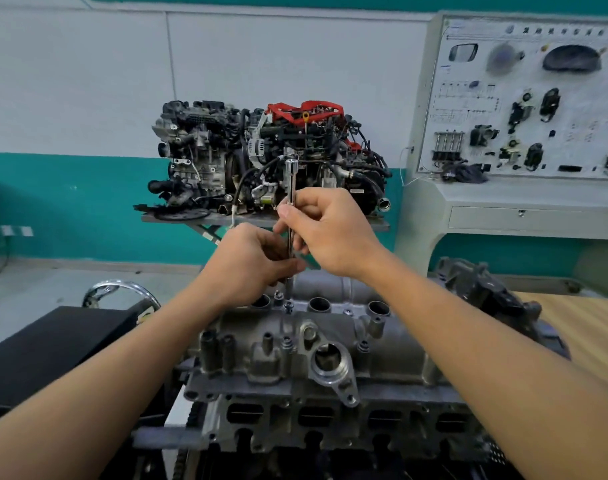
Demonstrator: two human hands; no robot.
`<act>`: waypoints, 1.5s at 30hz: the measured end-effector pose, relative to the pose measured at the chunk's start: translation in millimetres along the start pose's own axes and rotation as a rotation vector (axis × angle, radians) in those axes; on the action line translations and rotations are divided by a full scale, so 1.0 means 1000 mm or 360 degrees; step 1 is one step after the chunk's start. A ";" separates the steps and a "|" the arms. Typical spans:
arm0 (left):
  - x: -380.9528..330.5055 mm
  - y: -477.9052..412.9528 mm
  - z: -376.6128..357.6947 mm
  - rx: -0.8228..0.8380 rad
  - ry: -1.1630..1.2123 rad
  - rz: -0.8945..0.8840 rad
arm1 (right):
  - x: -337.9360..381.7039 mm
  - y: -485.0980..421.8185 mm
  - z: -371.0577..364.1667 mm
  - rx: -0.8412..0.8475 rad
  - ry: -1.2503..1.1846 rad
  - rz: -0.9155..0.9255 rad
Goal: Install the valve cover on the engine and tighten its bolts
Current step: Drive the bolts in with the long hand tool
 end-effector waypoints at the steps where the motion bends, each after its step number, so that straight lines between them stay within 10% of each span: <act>1: 0.000 -0.001 -0.001 -0.0002 -0.0002 0.0005 | 0.000 0.000 0.001 0.0017 0.0028 0.0008; 23: 0.004 0.003 -0.001 0.0114 -0.0136 -0.0039 | 0.001 0.006 0.002 0.0209 -0.0126 -0.0150; 29: 0.000 0.003 0.000 -0.0085 0.0179 -0.0077 | -0.001 0.001 0.004 -0.0173 0.0171 -0.0192; 35: 0.000 0.006 -0.001 0.0237 0.0210 -0.0135 | 0.007 0.000 0.008 0.0172 -0.0028 -0.0197; 40: -0.002 0.006 -0.007 -0.0139 0.0087 -0.0104 | 0.000 -0.001 0.007 -0.0321 0.0337 -0.0167; 45: -0.006 0.001 0.004 0.0267 0.0087 -0.0112 | 0.002 -0.001 0.013 0.0167 -0.0054 -0.0275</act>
Point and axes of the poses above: each hand's wrist, its own y-axis away from the middle knuckle, its own z-axis out of the back of the hand, x = y × z, the point moved 1 cm from there along -y, towards the middle knuckle
